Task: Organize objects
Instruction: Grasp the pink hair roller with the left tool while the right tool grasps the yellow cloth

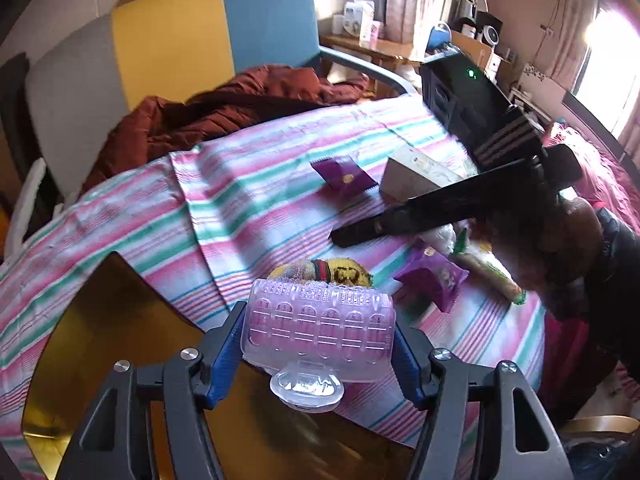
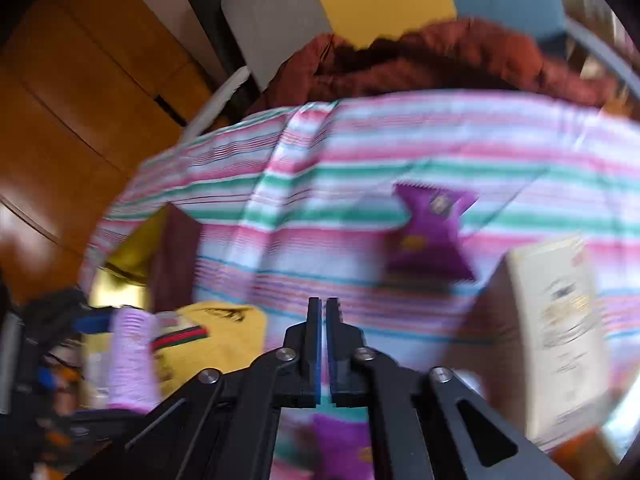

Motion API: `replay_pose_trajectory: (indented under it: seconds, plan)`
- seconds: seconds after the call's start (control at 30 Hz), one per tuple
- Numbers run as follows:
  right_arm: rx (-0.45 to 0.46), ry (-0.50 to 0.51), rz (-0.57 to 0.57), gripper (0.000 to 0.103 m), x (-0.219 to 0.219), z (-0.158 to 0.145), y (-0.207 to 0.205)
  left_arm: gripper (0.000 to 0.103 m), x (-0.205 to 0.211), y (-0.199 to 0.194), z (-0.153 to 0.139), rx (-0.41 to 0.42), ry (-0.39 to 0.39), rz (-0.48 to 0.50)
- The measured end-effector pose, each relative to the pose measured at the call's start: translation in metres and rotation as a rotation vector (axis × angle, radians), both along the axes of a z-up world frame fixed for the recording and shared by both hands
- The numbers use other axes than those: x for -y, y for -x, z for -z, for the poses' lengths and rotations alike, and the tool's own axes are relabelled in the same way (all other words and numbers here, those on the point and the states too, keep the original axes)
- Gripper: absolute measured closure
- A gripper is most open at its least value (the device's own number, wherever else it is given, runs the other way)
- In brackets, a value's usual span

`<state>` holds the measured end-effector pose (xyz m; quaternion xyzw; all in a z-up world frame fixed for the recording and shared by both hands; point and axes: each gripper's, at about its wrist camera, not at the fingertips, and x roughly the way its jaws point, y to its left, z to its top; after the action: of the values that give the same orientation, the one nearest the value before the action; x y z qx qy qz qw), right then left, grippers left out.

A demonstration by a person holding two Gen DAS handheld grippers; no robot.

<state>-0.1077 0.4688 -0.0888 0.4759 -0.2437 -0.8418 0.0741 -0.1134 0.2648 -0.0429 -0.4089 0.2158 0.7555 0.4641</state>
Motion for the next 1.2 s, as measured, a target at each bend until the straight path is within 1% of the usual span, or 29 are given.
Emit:
replay_pose_trajectory:
  seconds: [0.03, 0.07, 0.1, 0.13, 0.17, 0.2, 0.27, 0.37, 0.43, 0.47, 0.5, 0.53, 0.6, 0.63, 0.67, 0.73, 0.8, 0.87, 0.97, 1.0, 1.07, 1.1, 1.13, 1.17, 1.2]
  plan:
    - [0.004, 0.087, -0.026, 0.086, 0.0, 0.003, 0.0, 0.037, 0.001, -0.001, -0.001, -0.01, -0.006, -0.001]
    - [0.006, 0.192, -0.048, 0.052, 0.0, 0.007, -0.001, 0.037, 0.002, -0.004, -0.003, -0.019, -0.009, 0.001]
    - [0.012, 0.279, -0.055, 0.012, 0.0, 0.011, -0.002, 0.037, 0.001, -0.005, -0.003, -0.027, -0.011, 0.004]
    - [0.017, 0.352, -0.06, 0.002, 0.001, 0.014, -0.002, 0.037, 0.0, -0.007, -0.004, -0.034, -0.013, 0.006]
    - [0.007, 0.409, -0.073, 0.0, 0.003, 0.014, -0.002, 0.037, -0.002, -0.007, -0.004, -0.038, -0.017, 0.007]
    - [-0.011, 0.469, -0.093, 0.0, 0.005, 0.013, -0.002, 0.037, -0.004, -0.007, -0.004, -0.037, -0.023, 0.007]
    - [-0.028, 0.545, -0.106, 0.0, 0.005, 0.014, -0.002, 0.037, -0.006, -0.009, -0.005, -0.038, -0.045, 0.005]
    - [-0.034, 0.579, -0.128, 0.001, 0.01, 0.012, -0.002, 0.037, -0.013, -0.009, -0.004, -0.043, -0.06, 0.002]
    - [-0.041, 0.581, -0.128, 0.01, 0.012, 0.009, -0.003, 0.037, -0.014, -0.007, -0.003, -0.035, -0.074, -0.011]
    - [-0.044, 0.577, -0.128, 0.02, 0.012, 0.008, -0.003, 0.037, -0.012, -0.004, -0.004, -0.029, -0.084, -0.022]
    - [-0.046, 0.577, -0.127, 0.024, 0.013, 0.006, -0.002, 0.037, -0.011, -0.003, -0.004, -0.025, -0.092, -0.031]
    - [-0.045, 0.581, -0.12, 0.026, 0.011, 0.007, -0.003, 0.037, -0.01, -0.001, -0.004, -0.017, -0.1, -0.038]
    - [-0.043, 0.591, -0.106, 0.04, 0.008, 0.008, -0.003, 0.037, -0.007, 0.002, -0.003, -0.005, -0.106, -0.05]
    - [-0.042, 0.592, -0.097, 0.042, 0.005, 0.01, -0.001, 0.037, -0.005, 0.003, -0.002, -0.004, -0.105, -0.051]
    - [-0.044, 0.596, -0.087, 0.047, 0.004, 0.01, -0.001, 0.037, -0.005, 0.003, 0.0, -0.002, -0.102, -0.051]
    - [-0.046, 0.584, -0.077, 0.053, 0.004, 0.011, -0.001, 0.037, -0.002, 0.002, 0.004, 0.003, -0.092, -0.053]
    - [-0.04, 0.526, -0.069, 0.066, 0.007, 0.01, 0.0, 0.037, -0.003, 0.002, 0.007, 0.013, -0.085, -0.055]
    - [-0.028, 0.458, -0.061, 0.069, 0.01, 0.009, -0.001, 0.037, -0.004, 0.0, 0.01, 0.013, -0.081, -0.056]
    - [-0.035, 0.279, -0.084, 0.076, 0.025, -0.001, -0.001, 0.038, -0.006, -0.003, 0.013, 0.025, -0.075, -0.046]
    - [-0.035, 0.202, -0.087, 0.077, 0.029, -0.004, -0.002, 0.038, -0.007, -0.006, 0.013, 0.028, -0.078, -0.036]
    - [-0.029, 0.043, -0.085, 0.081, 0.036, -0.008, -0.003, 0.038, -0.006, -0.013, 0.01, -0.001, -0.08, -0.022]
    - [-0.017, -0.044, -0.073, 0.082, 0.037, -0.007, -0.003, 0.038, -0.005, -0.013, 0.009, 0.0, -0.084, -0.022]
    - [0.001, -0.08, -0.059, 0.082, 0.035, -0.004, -0.003, 0.038, -0.003, -0.014, 0.008, 0.005, -0.088, -0.027]
    - [0.008, -0.065, -0.056, 0.082, 0.031, -0.003, -0.003, 0.038, -0.001, -0.013, 0.007, 0.012, -0.093, -0.035]
    - [0.003, -0.072, -0.05, 0.082, 0.029, -0.005, -0.004, 0.038, 0.003, -0.013, 0.004, 0.012, -0.098, -0.046]
